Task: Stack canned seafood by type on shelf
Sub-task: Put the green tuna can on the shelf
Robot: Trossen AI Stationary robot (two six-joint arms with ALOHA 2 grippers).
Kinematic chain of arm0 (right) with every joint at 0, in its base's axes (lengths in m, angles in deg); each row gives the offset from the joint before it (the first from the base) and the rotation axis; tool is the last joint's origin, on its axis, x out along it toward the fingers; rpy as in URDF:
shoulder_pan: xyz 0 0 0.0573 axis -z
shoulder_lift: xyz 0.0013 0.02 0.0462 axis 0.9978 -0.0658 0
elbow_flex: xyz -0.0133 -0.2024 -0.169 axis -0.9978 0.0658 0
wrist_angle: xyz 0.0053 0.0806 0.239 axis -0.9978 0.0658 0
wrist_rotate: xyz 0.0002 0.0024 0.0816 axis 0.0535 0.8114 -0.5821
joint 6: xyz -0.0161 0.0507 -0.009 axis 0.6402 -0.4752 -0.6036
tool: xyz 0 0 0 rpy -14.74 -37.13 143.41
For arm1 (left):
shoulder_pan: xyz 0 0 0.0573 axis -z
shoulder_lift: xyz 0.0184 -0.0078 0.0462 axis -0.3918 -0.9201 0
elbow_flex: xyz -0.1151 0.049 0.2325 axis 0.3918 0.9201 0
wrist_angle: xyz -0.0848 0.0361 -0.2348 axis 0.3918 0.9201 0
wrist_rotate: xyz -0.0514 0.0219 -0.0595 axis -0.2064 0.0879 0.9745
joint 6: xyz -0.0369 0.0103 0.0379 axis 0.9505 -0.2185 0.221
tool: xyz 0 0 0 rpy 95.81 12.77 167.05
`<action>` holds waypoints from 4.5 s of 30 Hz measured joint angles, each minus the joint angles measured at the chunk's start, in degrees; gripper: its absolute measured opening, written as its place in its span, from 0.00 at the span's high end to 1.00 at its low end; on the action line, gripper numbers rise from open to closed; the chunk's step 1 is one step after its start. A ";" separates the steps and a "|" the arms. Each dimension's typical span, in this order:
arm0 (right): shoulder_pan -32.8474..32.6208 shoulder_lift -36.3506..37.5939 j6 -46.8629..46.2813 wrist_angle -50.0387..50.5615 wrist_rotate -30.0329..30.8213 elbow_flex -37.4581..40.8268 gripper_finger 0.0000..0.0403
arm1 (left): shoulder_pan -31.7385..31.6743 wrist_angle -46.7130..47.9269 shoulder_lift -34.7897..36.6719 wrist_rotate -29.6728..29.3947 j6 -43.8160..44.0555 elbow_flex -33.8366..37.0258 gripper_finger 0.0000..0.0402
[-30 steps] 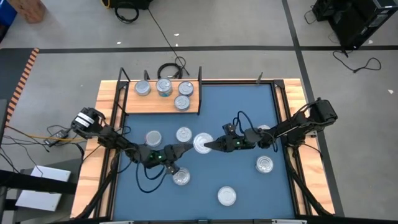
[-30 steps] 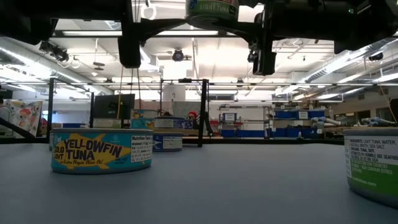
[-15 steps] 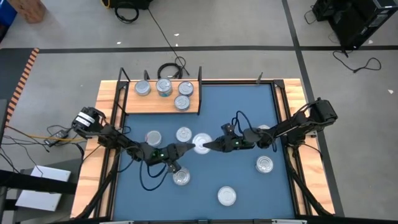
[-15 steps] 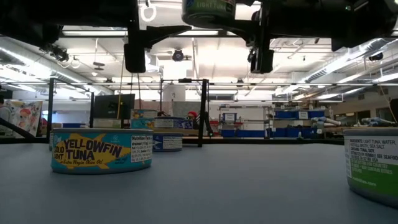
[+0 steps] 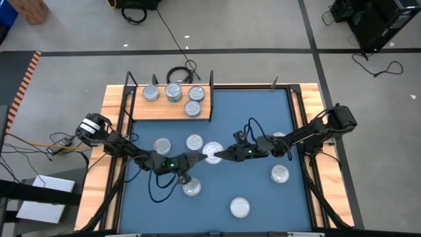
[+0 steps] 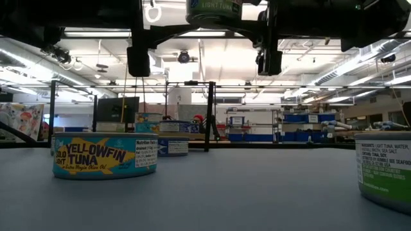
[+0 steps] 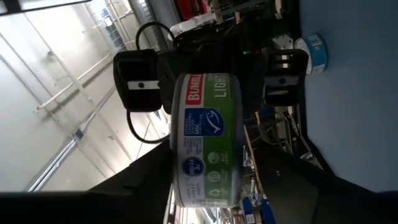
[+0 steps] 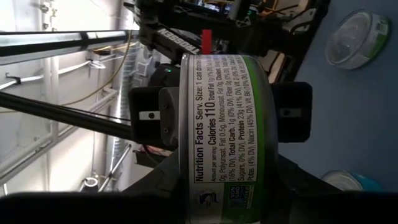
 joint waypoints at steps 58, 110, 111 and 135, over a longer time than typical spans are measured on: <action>1.26 9.35 30.57 7.31 -1.42 0.00 0.50 | -3.38 -12.12 26.12 -22.42 10.80 19.09 0.62; 2.40 9.33 31.63 9.41 -1.94 0.02 0.50 | -35.95 69.69 26.10 -28.85 81.11 13.64 0.62; 2.40 9.33 31.68 9.41 -1.95 0.02 0.50 | -35.97 77.01 26.10 -26.45 86.14 11.32 0.62; 2.23 9.31 32.05 9.34 -3.61 0.02 0.50 | -45.72 99.94 25.49 -14.87 102.79 3.19 0.62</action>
